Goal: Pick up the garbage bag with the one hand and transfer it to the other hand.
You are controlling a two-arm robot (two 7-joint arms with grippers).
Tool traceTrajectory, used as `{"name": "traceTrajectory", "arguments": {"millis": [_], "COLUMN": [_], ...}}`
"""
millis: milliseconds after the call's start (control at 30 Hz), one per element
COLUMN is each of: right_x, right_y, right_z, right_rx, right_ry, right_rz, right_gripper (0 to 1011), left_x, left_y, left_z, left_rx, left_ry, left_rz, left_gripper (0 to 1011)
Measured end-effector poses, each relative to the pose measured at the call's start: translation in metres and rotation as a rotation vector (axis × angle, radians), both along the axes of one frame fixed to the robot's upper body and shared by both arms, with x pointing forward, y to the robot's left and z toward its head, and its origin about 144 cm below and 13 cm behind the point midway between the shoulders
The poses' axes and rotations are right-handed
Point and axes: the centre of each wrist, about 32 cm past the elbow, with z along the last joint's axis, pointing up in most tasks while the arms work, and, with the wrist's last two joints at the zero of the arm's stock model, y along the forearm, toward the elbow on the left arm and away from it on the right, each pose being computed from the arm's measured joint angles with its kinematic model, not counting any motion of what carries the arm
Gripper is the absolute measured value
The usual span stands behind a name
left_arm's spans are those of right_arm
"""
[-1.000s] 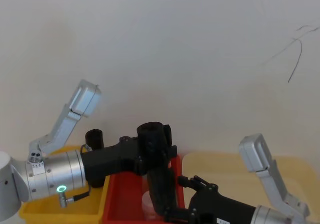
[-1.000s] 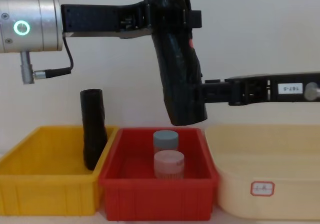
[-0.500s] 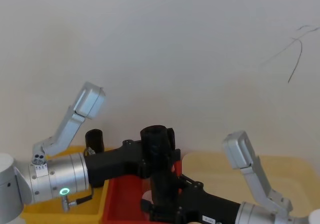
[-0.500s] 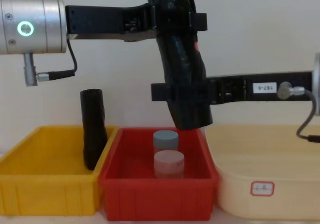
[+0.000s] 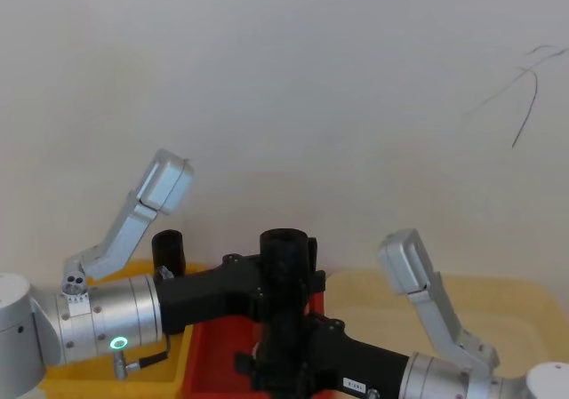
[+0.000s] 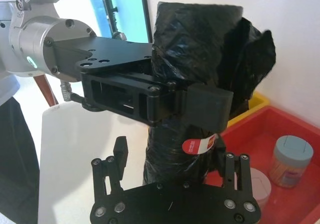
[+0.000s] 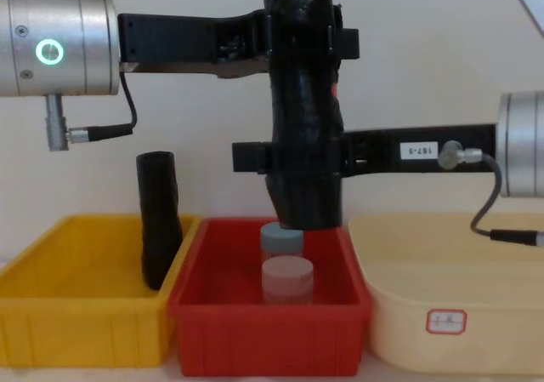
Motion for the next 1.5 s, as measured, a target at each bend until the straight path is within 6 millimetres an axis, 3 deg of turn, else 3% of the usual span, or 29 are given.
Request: {"name": "traceTrajectory", "arguments": {"millis": [167, 700, 1067, 1500], "right_x": [0.0023, 0.0056, 0.0043, 0.0014], "right_y": [0.002, 0.0047, 0.0044, 0.0004], "right_z": [-0.0002, -0.0006, 0.0008, 0.0042], "right_rx": [0.003, 0.009, 0.009, 0.018], "right_ry": [0.0, 0.0, -0.005, -0.026], "right_rz": [0.005, 0.013, 0.009, -0.026], "right_gripper": [961, 542, 535, 533], "left_x": [0.0003, 0.0006, 0.0008, 0.0008], "left_y": [-0.0005, -0.001, -0.0012, -0.0014], "left_z": [-0.0003, -0.0006, -0.0005, -0.0007], "left_rx": [0.001, 0.003, 0.002, 0.003], "left_ry": [0.007, 0.016, 0.017, 0.019], "left_rz": [-0.003, -0.008, -0.011, -0.012], "left_gripper": [486, 486, 486, 863]}}
